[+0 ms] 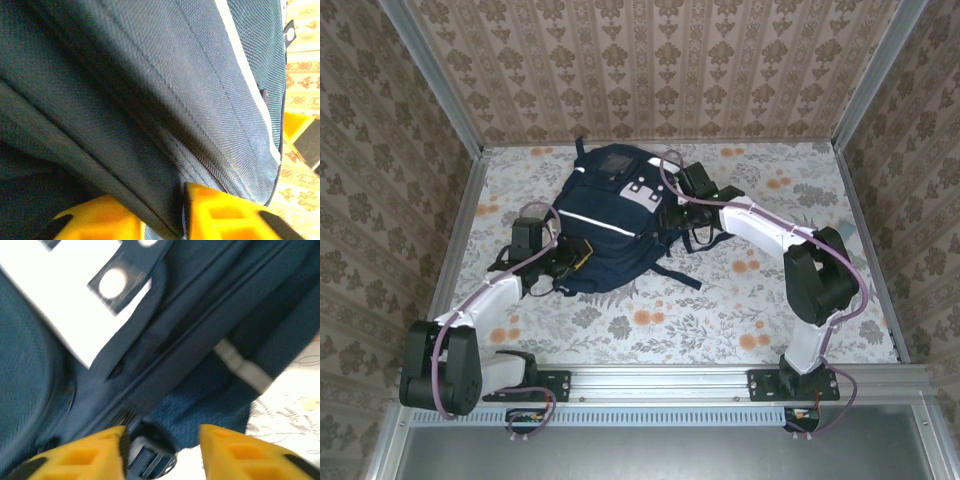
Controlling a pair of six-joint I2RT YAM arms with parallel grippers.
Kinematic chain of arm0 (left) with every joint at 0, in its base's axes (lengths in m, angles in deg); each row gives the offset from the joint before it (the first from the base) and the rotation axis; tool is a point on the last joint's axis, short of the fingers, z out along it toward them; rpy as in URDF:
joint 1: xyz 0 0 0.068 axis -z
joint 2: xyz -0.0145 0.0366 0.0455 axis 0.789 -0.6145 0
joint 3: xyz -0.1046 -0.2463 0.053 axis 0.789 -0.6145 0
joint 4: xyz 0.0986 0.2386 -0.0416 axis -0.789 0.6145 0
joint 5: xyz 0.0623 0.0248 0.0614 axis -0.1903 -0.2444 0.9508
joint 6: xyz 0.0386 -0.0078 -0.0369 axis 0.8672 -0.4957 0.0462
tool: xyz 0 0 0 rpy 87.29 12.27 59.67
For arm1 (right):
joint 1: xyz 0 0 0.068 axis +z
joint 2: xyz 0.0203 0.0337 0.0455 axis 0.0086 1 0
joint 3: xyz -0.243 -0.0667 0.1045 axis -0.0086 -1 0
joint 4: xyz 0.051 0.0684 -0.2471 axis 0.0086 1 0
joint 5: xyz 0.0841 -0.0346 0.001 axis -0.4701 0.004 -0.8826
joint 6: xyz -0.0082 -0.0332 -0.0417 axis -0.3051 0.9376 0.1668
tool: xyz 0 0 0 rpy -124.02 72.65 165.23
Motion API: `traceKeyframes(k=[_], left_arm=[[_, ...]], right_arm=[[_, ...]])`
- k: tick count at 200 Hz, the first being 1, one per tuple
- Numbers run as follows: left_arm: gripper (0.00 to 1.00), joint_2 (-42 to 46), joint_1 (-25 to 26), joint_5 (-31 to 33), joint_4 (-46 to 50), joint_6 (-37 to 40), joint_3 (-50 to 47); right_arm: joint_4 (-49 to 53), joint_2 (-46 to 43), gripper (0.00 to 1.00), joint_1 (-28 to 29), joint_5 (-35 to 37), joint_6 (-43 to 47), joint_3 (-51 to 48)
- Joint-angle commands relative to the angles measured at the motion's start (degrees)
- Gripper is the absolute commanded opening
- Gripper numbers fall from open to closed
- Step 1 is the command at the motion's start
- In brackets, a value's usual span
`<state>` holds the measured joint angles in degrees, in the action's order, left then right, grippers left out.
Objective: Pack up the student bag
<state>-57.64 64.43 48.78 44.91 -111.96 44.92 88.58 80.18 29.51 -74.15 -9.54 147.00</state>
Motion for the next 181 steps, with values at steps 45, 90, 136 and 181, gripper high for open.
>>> traceKeyframes(k=[45,90,136,181], left_arm=[[0.58,6.45,-4.34,5.40,12.43,7.72,4.04],[0.63,8.37,-6.54,5.82,14.12,8.69,5.67],[0.65,6.31,-6.54,4.17,11.53,7.62,5.26],[0.65,4.75,-6.24,3.28,9.29,7.02,4.46]], right_arm=[[-1.06,-2.52,0.71,5.51,-11.98,10.64,-0.77],[-4.86,-0.69,0.85,5.83,-12.74,11.08,0.74],[-5.52,3.68,0.91,5.81,-15.39,10.73,4.25],[-4.83,5.19,0.91,5.87,-18.28,10.47,5.21]])
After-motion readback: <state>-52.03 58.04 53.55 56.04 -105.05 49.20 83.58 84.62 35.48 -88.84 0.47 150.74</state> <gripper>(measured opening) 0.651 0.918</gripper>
